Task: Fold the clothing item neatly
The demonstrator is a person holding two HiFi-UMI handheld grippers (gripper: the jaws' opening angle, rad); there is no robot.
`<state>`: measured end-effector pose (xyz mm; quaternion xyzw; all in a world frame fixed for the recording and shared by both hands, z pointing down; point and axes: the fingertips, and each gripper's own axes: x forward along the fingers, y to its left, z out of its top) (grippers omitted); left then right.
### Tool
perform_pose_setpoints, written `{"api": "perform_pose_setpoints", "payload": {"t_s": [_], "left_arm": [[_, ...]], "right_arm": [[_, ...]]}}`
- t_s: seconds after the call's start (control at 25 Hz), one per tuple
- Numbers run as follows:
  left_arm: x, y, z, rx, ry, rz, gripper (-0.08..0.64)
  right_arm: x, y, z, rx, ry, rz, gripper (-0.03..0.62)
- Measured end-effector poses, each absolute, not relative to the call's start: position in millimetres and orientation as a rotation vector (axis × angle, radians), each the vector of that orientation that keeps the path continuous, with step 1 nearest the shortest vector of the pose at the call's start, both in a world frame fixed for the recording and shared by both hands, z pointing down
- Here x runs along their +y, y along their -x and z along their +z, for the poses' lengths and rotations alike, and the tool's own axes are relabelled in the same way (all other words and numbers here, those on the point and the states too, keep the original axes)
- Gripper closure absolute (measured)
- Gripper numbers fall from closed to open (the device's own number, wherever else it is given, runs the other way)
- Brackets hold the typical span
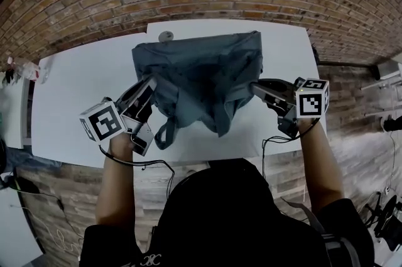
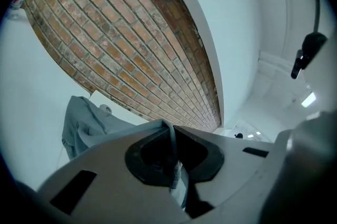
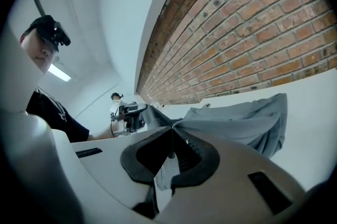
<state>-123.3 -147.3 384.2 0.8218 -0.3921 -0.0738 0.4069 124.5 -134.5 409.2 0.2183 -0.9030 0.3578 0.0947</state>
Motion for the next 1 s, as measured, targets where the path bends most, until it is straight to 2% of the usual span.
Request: {"api": "perform_pose_setpoints", "payload": {"t_s": [0.2, 0.48, 0.76, 1.0], "left_arm": [[-191, 129, 373, -1.03, -2.095, -0.208, 0.546], [-271, 172, 383, -1.326, -2.051, -0.15, 0.546], [-337, 230, 437, -1.556, -1.867, -0.045, 0.546], [-361, 247, 486, -1.565, -1.819, 0.104, 0.541]], "right_arm": [[-188, -118, 391, -2.733, -0.709, 1.096, 0.578], [-310, -138, 384, -2.761, -0.925, 1.158, 0.578], [-419, -177, 447, -2.486, -1.239, 1.295, 0.578], [-442, -191, 502, -2.321, -1.305, 1.274, 0.571]]}}
